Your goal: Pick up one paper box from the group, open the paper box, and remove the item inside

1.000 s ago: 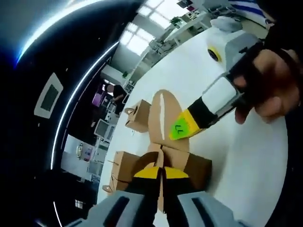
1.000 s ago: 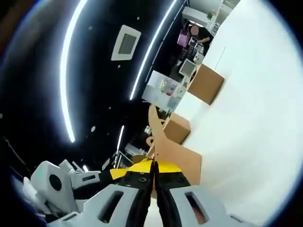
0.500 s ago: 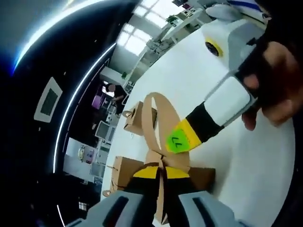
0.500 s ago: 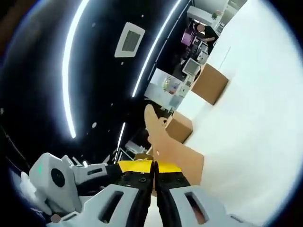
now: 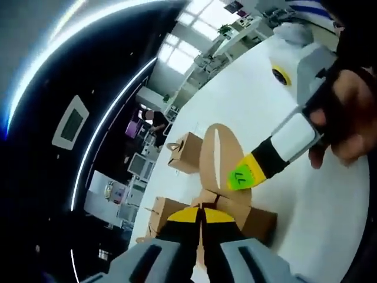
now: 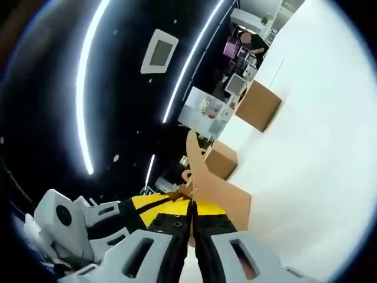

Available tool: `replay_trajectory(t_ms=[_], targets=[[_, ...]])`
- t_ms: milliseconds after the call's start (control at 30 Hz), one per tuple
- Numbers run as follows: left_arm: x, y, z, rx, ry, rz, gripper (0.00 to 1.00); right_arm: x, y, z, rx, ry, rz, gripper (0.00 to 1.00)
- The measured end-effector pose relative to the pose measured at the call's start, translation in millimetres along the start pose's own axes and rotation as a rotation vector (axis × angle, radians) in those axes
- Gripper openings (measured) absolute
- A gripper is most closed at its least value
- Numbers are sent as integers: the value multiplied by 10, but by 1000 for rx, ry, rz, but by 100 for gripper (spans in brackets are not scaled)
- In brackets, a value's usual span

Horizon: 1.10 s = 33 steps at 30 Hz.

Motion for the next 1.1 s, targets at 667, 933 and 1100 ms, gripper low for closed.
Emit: replay_trajectory(t_ms=[667,933,1100], targets=[[393,341,226,21,-25,-255,10,-10,16,-6,29,14,1,3],[533,435,501,45,27,-311,14,-26,19,-27,52,32,-2,3],[540,473,702,77,67,-311,14,-33,20,-35,64,42,-3,3]])
Point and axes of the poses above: the point that each gripper's makers call its tool centre point, and the gripper's own axes: x roughly backward along the fingers, y roughly to its left, z roughly out of its underside, the point moved 9 cm from there along x, roughly backward along the fingers, and after that the axes turned 14 degrees about -y, right-handed, at the moved point
